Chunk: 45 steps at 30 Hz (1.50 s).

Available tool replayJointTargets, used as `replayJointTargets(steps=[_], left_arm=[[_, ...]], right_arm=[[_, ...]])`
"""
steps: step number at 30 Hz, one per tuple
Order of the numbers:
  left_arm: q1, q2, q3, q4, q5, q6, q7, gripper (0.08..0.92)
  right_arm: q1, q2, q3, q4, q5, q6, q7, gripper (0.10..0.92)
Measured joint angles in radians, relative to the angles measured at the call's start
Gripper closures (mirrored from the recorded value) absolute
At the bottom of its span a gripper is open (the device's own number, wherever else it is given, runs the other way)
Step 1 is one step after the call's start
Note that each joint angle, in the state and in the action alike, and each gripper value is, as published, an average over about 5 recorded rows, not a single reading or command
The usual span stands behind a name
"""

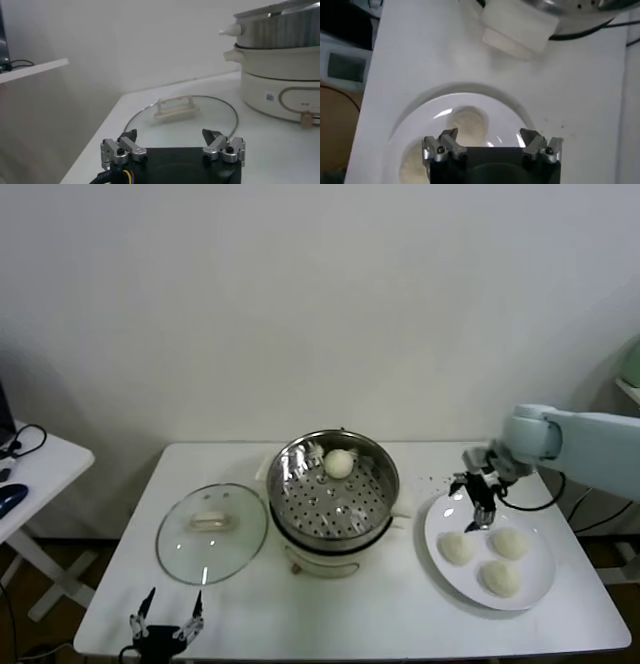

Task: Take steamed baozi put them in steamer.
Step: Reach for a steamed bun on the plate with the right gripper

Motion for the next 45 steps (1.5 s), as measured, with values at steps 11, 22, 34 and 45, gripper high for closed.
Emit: replayJointTargets(steps=[11,22,34,45], left_arm=[[0.008,-0.004,-0.004,0.001,0.010,-0.003,-0.001,0.177],[0.002,-0.004,-0.002,0.006,0.012,-0.003,-0.001,0.177],[-0.002,0.000,-0.007,0.013,0.015,-0.005,-0.001,0.177],[0.000,-0.001,-0.006,0.015,0.020,-0.010,-0.003,0.177]], right_arm=[[-0.171,-0.015,0.118,-0.037,-0.055,-0.062,0.051,0.203],[-0.252,-0.015,0.172,-0.056,-0.104,-0.082,0.070,0.203],[-0.306,-0.001,0.215,-0.067,-0.128,-0.094,0.078,0.246],[-0.276,-0.018,0.206,-0.046,-0.124,-0.086,0.062,0.415]])
